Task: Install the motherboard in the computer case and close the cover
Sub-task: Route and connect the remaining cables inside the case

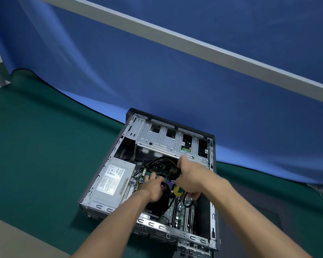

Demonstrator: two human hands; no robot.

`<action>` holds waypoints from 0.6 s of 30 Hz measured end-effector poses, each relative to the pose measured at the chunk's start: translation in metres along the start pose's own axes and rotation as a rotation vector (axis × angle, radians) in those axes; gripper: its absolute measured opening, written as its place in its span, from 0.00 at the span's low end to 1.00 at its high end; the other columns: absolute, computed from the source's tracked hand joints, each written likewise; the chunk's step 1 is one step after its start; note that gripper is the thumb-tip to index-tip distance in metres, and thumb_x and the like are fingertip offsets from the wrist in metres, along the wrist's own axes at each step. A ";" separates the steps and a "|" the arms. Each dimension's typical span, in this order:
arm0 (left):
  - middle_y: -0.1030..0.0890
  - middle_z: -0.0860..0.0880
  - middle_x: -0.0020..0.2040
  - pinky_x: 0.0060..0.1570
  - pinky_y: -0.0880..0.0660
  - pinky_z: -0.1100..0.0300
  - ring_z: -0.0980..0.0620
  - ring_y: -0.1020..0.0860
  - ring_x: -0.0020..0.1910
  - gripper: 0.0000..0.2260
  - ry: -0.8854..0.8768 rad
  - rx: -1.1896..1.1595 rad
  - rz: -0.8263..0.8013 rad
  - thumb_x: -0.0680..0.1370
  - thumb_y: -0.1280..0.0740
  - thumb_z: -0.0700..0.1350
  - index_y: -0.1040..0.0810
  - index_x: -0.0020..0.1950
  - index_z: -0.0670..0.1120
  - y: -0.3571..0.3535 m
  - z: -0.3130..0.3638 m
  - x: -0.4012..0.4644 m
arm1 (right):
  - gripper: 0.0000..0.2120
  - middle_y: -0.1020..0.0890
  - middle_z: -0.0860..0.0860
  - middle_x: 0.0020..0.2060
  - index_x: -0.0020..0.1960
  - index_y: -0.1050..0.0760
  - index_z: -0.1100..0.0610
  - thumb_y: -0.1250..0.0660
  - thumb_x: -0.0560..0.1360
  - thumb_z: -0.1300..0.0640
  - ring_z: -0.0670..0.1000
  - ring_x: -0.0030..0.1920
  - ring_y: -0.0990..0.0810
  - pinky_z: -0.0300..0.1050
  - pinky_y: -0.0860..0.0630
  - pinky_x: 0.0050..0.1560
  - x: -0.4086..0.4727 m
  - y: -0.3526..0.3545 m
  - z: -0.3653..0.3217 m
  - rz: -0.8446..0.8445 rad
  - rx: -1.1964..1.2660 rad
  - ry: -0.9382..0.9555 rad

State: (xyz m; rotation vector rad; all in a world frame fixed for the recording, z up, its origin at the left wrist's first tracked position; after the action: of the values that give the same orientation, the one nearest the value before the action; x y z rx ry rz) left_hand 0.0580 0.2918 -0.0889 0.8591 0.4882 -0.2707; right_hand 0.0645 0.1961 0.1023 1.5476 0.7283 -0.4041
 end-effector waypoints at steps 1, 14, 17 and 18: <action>0.39 0.45 0.67 0.66 0.37 0.46 0.44 0.42 0.67 0.16 0.003 0.000 0.001 0.82 0.48 0.45 0.35 0.69 0.49 0.000 0.000 0.000 | 0.12 0.22 0.58 0.49 0.60 0.36 0.60 0.40 0.79 0.58 0.58 0.44 0.19 0.48 0.21 0.40 0.000 -0.001 0.001 0.057 -0.028 0.003; 0.38 0.46 0.67 0.66 0.37 0.46 0.45 0.41 0.67 0.16 -0.002 0.000 0.008 0.82 0.48 0.45 0.35 0.70 0.49 -0.001 -0.001 0.001 | 0.09 0.22 0.56 0.47 0.58 0.32 0.60 0.40 0.80 0.57 0.57 0.48 0.21 0.45 0.27 0.42 0.003 0.000 -0.001 0.098 -0.175 -0.027; 0.38 0.46 0.67 0.66 0.37 0.46 0.45 0.41 0.67 0.16 -0.002 -0.014 0.014 0.82 0.48 0.45 0.35 0.70 0.50 -0.001 -0.001 0.000 | 0.10 0.22 0.56 0.44 0.57 0.35 0.61 0.39 0.79 0.60 0.57 0.42 0.20 0.48 0.21 0.43 0.002 0.002 0.000 0.016 -0.089 -0.018; 0.38 0.46 0.67 0.66 0.38 0.47 0.45 0.42 0.68 0.16 -0.001 -0.018 0.015 0.82 0.48 0.45 0.35 0.70 0.50 -0.001 -0.001 0.001 | 0.05 0.21 0.56 0.45 0.54 0.32 0.61 0.40 0.79 0.61 0.57 0.43 0.19 0.48 0.22 0.43 0.003 0.001 0.001 0.062 -0.121 -0.016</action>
State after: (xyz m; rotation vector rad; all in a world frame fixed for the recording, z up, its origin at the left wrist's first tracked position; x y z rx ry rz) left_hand 0.0582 0.2922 -0.0902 0.8453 0.4820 -0.2523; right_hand 0.0674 0.1956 0.1010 1.4476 0.6780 -0.3201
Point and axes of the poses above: each hand's wrist, its own x-axis towards the middle knuckle, its own y-axis out of the back of the hand, z = x × y, the point moved 1 cm from there along x, towards the middle knuckle
